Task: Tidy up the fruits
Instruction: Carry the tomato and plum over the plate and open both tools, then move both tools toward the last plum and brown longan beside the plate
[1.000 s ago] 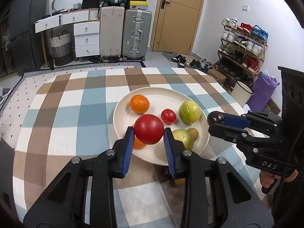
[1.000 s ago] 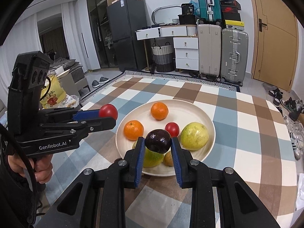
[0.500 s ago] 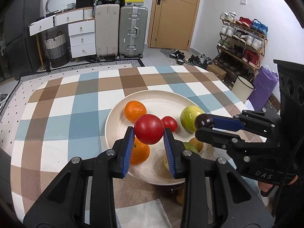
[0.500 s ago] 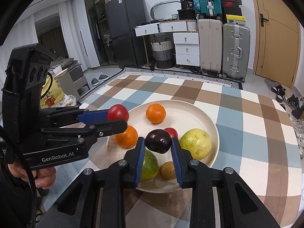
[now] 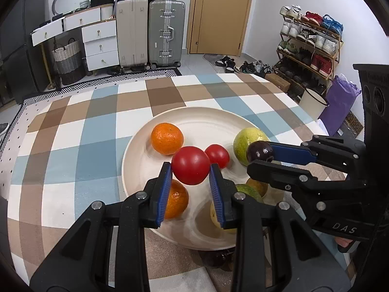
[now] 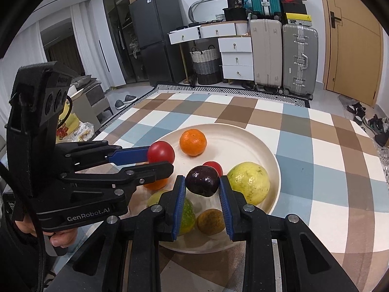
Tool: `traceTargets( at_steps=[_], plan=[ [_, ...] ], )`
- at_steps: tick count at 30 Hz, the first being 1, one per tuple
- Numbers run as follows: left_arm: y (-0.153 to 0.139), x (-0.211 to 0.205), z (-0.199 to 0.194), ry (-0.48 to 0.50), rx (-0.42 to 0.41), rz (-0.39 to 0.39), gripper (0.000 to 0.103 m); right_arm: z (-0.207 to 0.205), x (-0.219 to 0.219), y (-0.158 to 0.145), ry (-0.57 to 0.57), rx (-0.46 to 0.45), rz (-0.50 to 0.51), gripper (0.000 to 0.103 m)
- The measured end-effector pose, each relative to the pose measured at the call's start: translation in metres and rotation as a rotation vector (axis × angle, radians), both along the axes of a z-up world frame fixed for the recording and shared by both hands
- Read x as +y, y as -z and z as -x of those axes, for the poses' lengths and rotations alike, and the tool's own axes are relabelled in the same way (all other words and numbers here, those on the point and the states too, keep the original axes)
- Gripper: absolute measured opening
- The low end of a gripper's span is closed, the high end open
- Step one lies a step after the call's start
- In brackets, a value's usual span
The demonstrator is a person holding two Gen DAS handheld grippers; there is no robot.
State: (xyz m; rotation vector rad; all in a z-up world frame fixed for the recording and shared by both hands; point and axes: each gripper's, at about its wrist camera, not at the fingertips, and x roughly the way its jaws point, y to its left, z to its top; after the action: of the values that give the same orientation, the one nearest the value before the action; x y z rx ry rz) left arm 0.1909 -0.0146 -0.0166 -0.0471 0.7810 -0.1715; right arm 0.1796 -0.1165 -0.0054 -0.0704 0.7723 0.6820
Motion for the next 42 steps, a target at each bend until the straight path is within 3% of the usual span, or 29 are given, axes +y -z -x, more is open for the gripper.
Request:
traceTargets(
  at_steps=[7,12,14,15,16,17,18,21,22,31,42],
  plan=[
    [0.003,-0.005,-0.001,0.009,0.015,-0.017,0.029,0.003,0.005,-0.001,-0.005,-0.014,0.022,0.028],
    [-0.005,-0.004,0.008,0.004,0.007,-0.013,0.031,0.007,0.000,-0.008,0.022,-0.030,0.023,0.045],
    [-0.008,-0.002,0.013,-0.006,0.005,-0.017,0.042,0.010,-0.006,-0.013,0.042,-0.039,0.014,0.055],
    [-0.011,0.000,0.016,-0.013,0.000,-0.018,0.054,0.012,-0.008,-0.015,0.052,-0.040,0.012,0.059],
    [-0.014,0.003,0.022,-0.028,-0.012,-0.019,0.069,0.015,-0.012,-0.017,0.066,-0.039,0.011,0.072],
    [-0.017,0.006,0.028,-0.046,-0.023,-0.020,0.077,0.018,-0.016,-0.018,0.073,-0.039,0.007,0.085],
    [-0.020,0.010,0.033,-0.067,-0.034,-0.021,0.087,0.021,-0.019,-0.020,0.078,-0.044,-0.001,0.088],
    [-0.028,0.020,0.047,-0.097,-0.048,0.006,0.092,0.033,-0.027,-0.022,0.102,-0.044,-0.004,0.100],
    [-0.030,0.023,0.052,-0.102,-0.042,0.018,0.100,0.036,-0.029,-0.022,0.114,-0.044,-0.001,0.102],
    [-0.034,0.029,0.093,-0.132,-0.054,-0.002,0.102,0.060,-0.042,-0.013,0.173,0.024,-0.003,0.102],
    [-0.005,0.033,0.122,-0.146,0.002,-0.011,0.102,0.075,-0.027,0.007,0.147,0.102,0.042,0.102]
  ],
)
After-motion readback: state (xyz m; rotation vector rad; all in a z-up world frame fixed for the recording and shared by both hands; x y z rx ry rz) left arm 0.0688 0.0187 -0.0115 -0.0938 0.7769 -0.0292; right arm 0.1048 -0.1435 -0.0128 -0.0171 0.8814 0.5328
